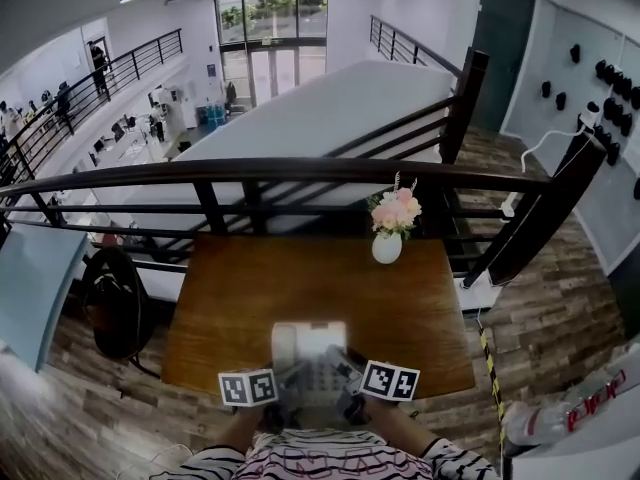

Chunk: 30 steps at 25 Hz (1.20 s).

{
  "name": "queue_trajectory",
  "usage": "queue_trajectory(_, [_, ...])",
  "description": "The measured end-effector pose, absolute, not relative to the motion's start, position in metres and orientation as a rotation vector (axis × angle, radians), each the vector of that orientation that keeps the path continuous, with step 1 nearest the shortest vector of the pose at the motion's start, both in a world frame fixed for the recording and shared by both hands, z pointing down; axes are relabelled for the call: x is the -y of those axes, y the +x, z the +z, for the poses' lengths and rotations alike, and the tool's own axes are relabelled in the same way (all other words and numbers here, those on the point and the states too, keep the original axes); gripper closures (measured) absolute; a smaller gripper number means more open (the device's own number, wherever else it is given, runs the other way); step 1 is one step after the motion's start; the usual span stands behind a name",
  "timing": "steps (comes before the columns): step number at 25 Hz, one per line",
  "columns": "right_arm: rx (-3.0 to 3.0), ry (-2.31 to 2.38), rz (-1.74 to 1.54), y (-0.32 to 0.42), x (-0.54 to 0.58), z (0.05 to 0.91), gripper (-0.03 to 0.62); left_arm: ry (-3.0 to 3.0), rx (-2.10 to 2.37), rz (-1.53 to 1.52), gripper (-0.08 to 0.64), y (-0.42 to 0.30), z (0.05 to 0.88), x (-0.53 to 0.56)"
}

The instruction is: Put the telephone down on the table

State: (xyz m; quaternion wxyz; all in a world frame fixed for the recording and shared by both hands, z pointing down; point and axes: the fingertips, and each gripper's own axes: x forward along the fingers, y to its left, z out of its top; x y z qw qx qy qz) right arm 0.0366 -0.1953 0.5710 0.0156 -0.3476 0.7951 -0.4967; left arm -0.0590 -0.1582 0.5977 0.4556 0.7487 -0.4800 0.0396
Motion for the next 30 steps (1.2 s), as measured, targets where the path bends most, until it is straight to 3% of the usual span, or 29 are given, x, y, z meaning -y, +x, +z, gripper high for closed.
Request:
queue_trajectory(18, [-2.394, -1.108, -1.575, -0.042, 0.352, 0.586, 0.359, 1.844, 1.155, 0.158, 0.224, -0.140, 0.608, 0.319])
queue_trajectory(30, [-2.335, -1.149, -1.613, -0.086, 0.468, 0.639, 0.359, 1.833, 1.132, 0.198, 0.224, -0.186, 0.658, 0.438])
